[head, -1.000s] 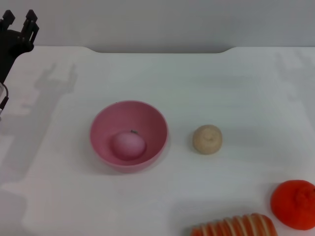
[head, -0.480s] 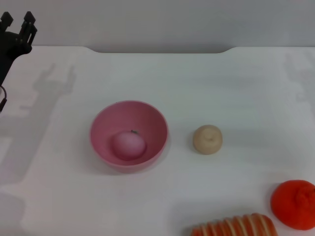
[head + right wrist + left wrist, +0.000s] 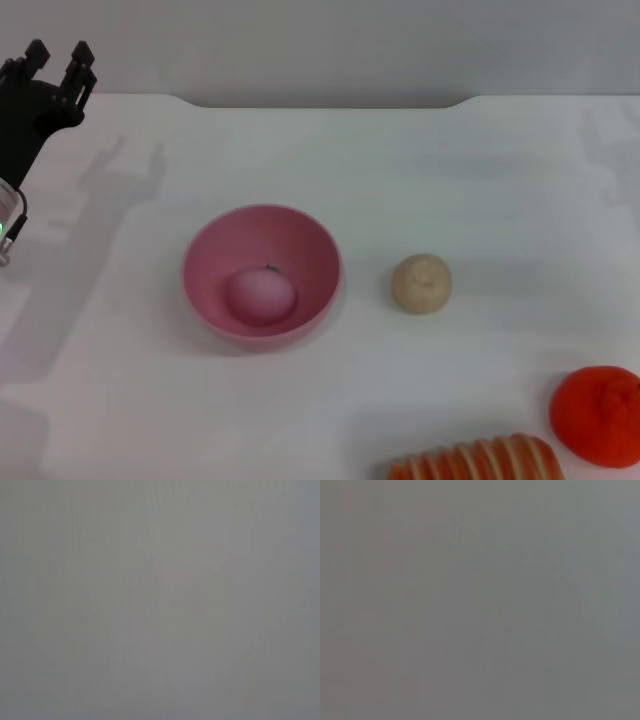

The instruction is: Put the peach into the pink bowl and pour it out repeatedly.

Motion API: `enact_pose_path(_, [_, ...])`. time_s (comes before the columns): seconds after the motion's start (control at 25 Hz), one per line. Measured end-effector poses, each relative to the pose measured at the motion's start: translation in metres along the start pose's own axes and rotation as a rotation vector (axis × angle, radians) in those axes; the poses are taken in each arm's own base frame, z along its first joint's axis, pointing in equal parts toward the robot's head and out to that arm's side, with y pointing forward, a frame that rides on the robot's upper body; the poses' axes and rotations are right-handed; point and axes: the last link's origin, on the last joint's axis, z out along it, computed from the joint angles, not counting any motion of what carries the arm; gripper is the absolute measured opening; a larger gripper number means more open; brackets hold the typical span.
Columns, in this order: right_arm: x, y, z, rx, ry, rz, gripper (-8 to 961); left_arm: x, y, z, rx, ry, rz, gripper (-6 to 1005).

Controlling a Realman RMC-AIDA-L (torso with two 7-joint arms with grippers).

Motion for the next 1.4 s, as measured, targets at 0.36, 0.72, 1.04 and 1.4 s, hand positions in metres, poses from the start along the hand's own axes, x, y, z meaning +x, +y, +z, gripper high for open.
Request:
enact_pose_path(0.36, [0.0008,-0.0061,-0.0092,0.026,0.0,-0.001,618,-0.0015,-0.0001,-0.0026,-0.002,-0.004,-0.001,545])
enact_pose_path(0.72, [0.001,-0.0051,-0.009,0.022,0.0,-0.001,618,0.0045,0.0038,0.0008,-0.021,0.03,-0.008,545])
enact_pose_path(1.04, [0.0031,-0.0039,-0.0098,0.017,0.012,-0.002,618,0.0028,0.0009,-0.0023,-0.007,0.026,-0.012,545])
enact_pose_path(1.4, [0.0027,-0.0001,-0.0054,0.003,0.01,0.008,618,0.0,-0.0017,-0.0039,0.006,0.009,-0.008,545])
